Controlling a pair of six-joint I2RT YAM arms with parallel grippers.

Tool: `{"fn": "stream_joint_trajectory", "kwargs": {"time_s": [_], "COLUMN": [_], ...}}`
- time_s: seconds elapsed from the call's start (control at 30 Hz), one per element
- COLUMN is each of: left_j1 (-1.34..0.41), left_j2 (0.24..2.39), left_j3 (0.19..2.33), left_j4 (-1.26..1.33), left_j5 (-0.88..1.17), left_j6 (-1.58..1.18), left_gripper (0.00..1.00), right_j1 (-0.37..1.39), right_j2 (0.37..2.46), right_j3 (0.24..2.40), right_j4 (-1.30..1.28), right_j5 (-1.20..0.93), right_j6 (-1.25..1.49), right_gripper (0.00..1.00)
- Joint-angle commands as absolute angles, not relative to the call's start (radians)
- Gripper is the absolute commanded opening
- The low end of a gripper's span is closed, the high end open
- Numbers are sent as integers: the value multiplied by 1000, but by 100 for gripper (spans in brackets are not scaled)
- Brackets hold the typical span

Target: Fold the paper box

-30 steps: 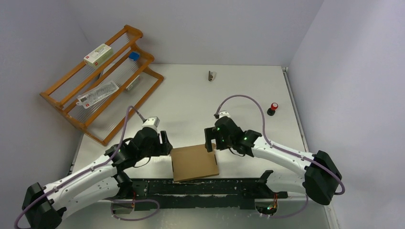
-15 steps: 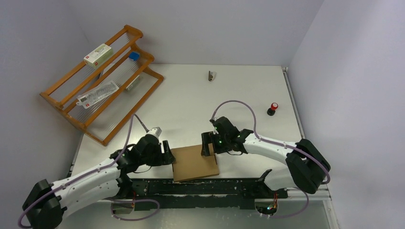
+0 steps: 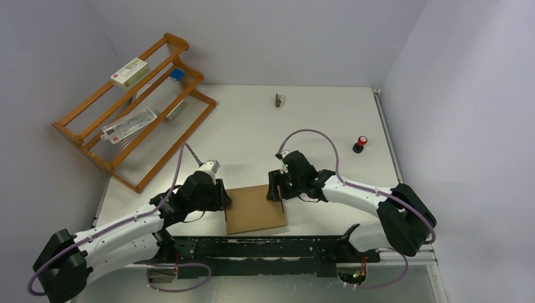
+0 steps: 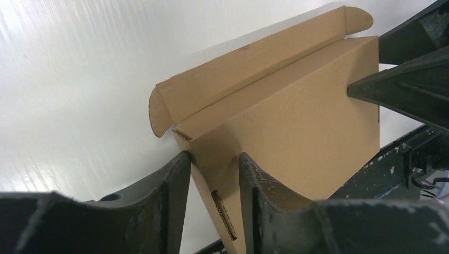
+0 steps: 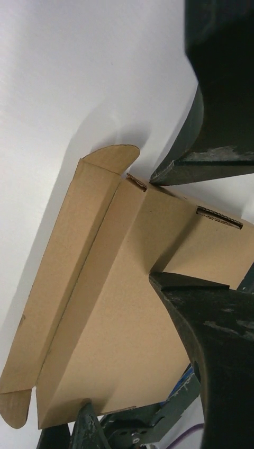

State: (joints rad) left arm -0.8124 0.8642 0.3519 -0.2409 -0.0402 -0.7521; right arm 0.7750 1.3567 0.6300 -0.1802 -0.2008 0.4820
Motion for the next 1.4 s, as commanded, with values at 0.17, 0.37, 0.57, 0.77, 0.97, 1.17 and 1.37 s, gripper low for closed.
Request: {"fn": "stream_joint_trajectory", "kwargs": {"time_s": [0.17,0.37,0.57,0.77,0.97,1.17,1.37], "left_j1": [-808,-808,-808,-808,-818,-877,-949], "left_j2": [816,746,769,779,757,688,608], "left_j3": [394,308,264,136,50,5,-21], "left_j4": [8,279,490,708,743,700,612], "left_j5": [-172,-228,-235,-192,-128,-136,-164], "left_j6": [-537,-381,-249,-196,-234,-258,-256], "left_gripper": [40,38,33,30,25,25,25], "right_j1": [764,764,764,764,782,847,933], "right_j2": [1277,1192,1182,1167,1123,1062,975], "right_j3": [642,604,618,593,503,453,373], "right_j4": [36,137,238,299,348,329,318], "right_j5": [-259,-185,-157,-156,-191,-161,-77], "right_j6": [411,344,257,180,134,88,78], "right_gripper": [58,56,50,48,48,48,48]}}
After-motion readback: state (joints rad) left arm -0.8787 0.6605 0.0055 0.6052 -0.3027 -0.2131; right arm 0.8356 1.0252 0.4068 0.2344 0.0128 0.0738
